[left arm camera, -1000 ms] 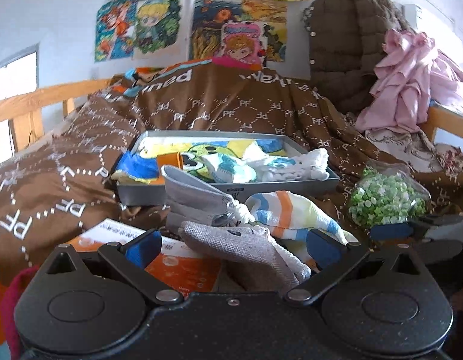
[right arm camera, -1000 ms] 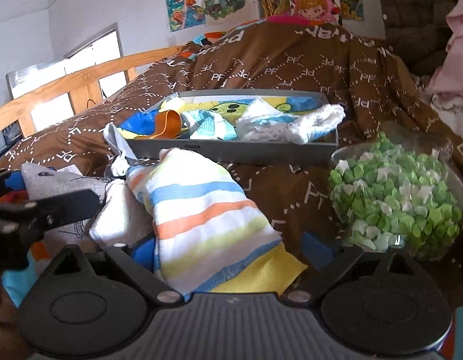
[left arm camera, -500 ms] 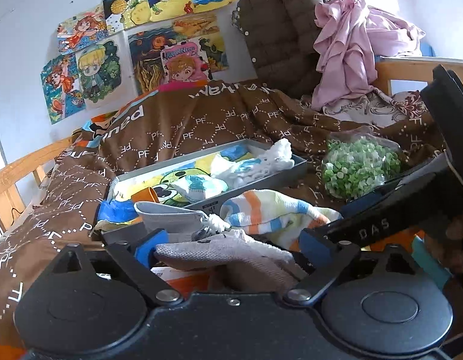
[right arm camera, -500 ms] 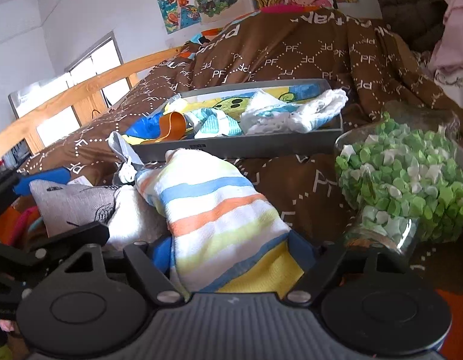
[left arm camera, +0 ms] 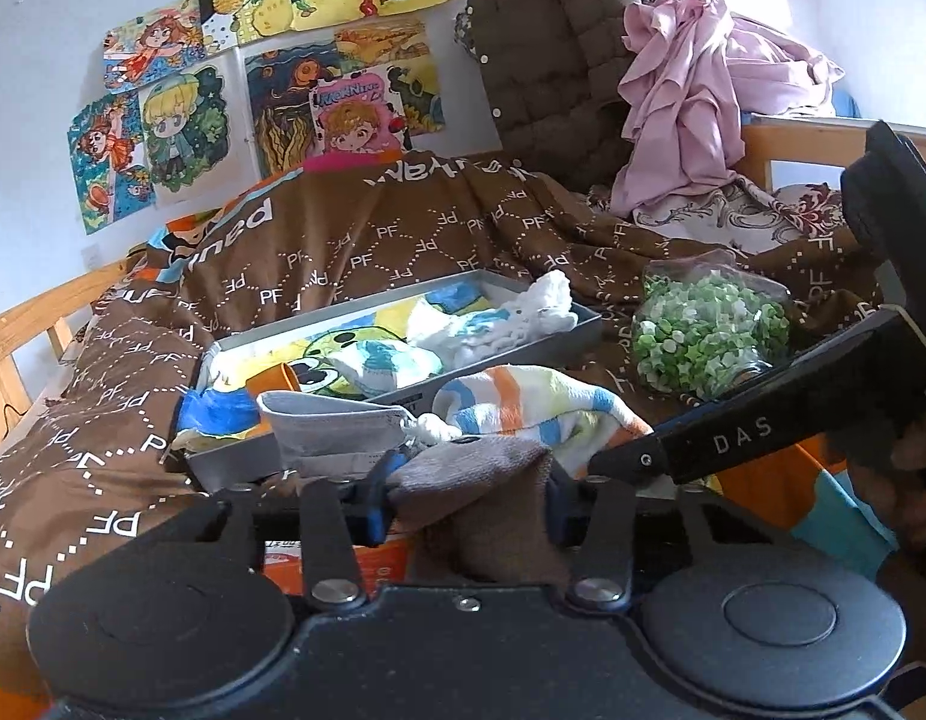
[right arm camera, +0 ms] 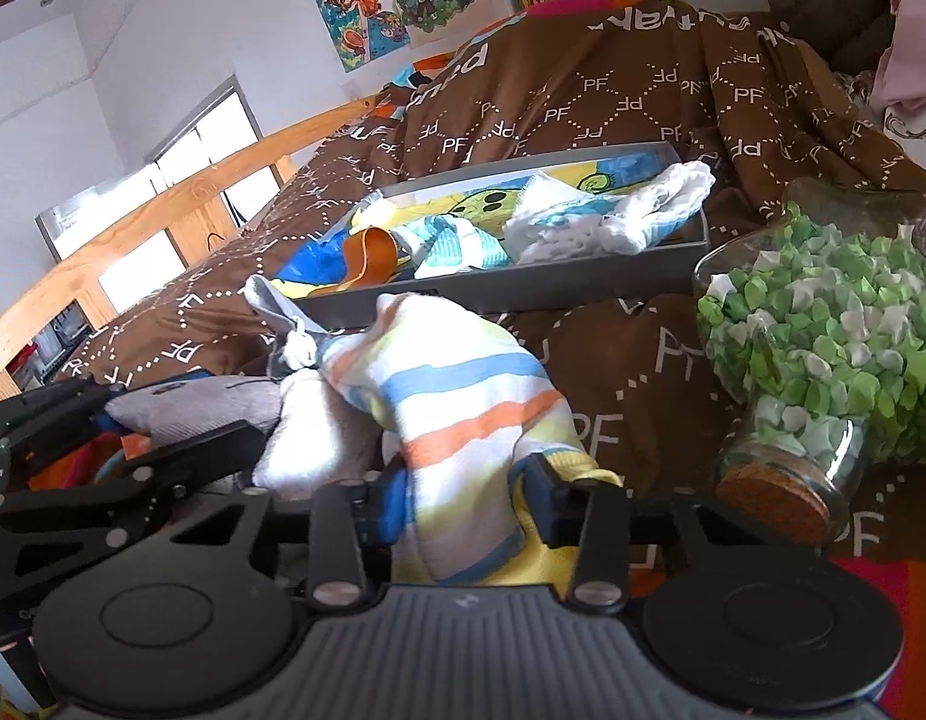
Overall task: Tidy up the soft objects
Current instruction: 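Carry the grey cloth and striped towel over the frog-picture tray with both tools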
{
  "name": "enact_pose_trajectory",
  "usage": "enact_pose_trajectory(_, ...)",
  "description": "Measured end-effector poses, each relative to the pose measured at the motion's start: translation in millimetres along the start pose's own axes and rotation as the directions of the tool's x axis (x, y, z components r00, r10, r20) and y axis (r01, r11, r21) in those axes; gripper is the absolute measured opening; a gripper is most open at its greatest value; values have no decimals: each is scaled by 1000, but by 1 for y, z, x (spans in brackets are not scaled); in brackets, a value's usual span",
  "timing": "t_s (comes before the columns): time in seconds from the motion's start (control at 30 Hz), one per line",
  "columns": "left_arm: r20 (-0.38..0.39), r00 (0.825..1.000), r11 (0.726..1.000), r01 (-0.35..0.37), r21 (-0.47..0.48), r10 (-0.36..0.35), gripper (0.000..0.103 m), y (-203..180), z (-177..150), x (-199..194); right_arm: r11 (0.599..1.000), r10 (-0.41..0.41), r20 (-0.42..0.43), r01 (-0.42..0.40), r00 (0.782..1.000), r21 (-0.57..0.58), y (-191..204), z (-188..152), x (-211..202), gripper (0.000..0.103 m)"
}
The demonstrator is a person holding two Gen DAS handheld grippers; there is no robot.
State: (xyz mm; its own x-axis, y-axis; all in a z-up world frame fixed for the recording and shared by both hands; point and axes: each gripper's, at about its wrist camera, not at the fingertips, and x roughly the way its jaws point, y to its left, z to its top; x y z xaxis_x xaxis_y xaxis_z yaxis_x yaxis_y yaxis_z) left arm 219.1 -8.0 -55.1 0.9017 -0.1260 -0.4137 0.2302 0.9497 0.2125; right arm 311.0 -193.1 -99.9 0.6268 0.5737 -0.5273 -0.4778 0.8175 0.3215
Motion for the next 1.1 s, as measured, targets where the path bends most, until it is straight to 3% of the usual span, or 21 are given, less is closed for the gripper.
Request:
enact_pose_trajectory(0.27,-1,1000,999,7,-45,-7,33,2,3,3,1000,1,30,-1,1000,17,-2,3,-5,16)
enact_pose_trajectory(0.5,-35,999,994,3,-107,-7,17,7,10,-1,999,-34,87,33,996,12,-1,8,-15,13)
enact_pose_trajectory(0.8,-51,999,975,-19,-223,7,13,14,34,-20,998,-56,197,55,979,11,-2,21,-38,13)
enact_pose_trajectory(1.1,-17,999,961,-39,-273,36,13,17,72,-48,997,-45,304,63,952,-51,9,28,-62,13)
